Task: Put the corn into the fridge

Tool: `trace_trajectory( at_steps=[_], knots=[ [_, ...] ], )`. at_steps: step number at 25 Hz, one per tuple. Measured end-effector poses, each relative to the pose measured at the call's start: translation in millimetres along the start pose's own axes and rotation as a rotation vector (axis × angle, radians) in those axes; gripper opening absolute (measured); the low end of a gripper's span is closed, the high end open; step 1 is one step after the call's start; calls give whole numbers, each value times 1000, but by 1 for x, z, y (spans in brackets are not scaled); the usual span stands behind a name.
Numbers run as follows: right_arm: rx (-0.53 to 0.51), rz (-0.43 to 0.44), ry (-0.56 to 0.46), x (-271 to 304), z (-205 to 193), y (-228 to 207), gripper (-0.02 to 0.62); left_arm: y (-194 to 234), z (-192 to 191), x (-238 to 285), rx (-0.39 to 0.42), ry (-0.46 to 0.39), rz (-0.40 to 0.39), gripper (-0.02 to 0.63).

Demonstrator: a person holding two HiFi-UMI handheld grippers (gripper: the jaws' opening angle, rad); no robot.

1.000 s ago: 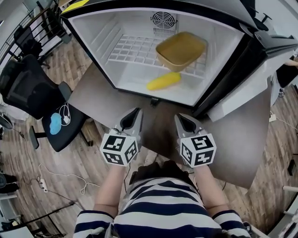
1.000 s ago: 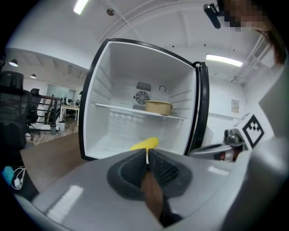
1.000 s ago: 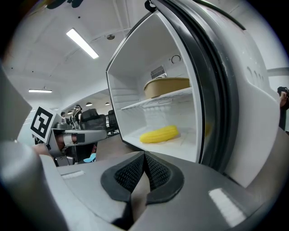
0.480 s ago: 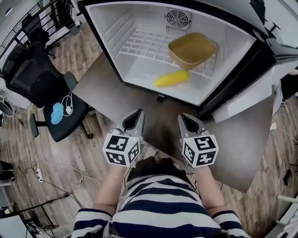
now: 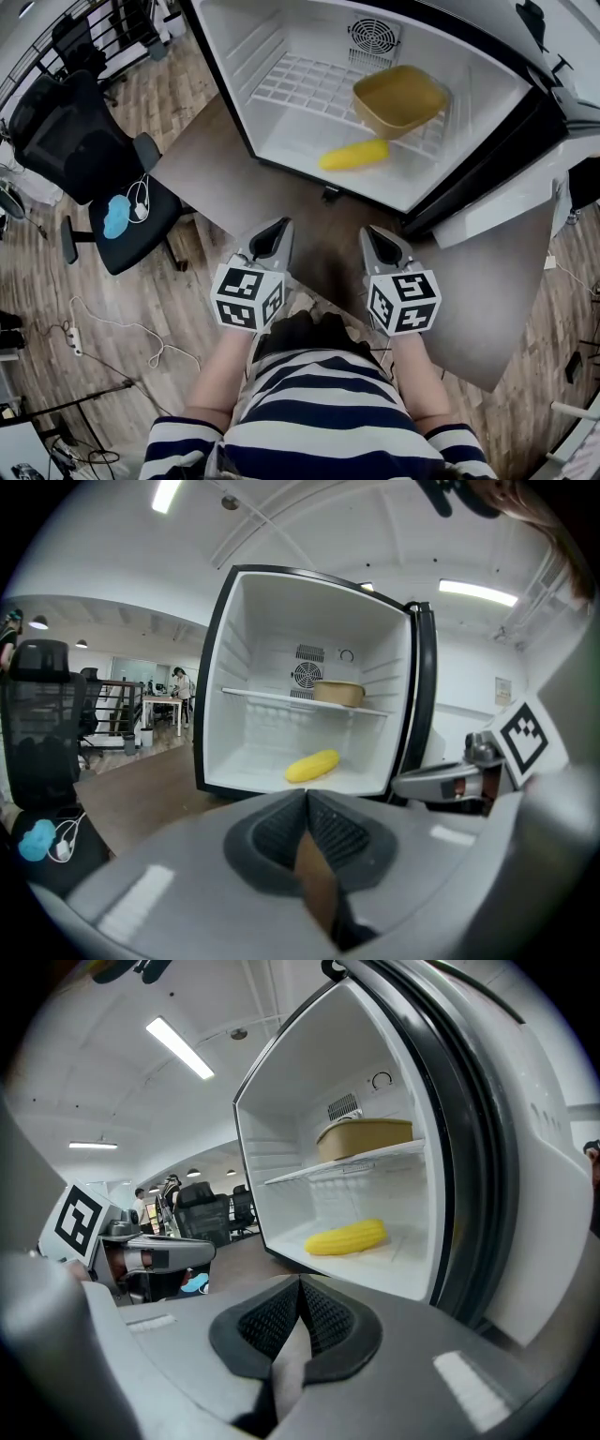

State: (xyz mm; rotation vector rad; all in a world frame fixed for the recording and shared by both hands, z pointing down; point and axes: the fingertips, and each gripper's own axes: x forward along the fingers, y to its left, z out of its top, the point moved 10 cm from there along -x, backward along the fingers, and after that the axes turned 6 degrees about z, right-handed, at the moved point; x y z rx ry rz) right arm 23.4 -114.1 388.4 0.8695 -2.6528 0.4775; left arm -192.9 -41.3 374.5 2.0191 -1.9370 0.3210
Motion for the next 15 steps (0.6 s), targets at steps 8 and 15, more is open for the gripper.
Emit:
trace_trajectory(
  at_steps=[8,15],
  knots=[
    [-5,8,7,4,1,0,-9,2,0,1,8,10,2,0],
    [-2,13,12,8,-4,-14,-9,-5,-4,13,17,21,-1,0]
  ],
)
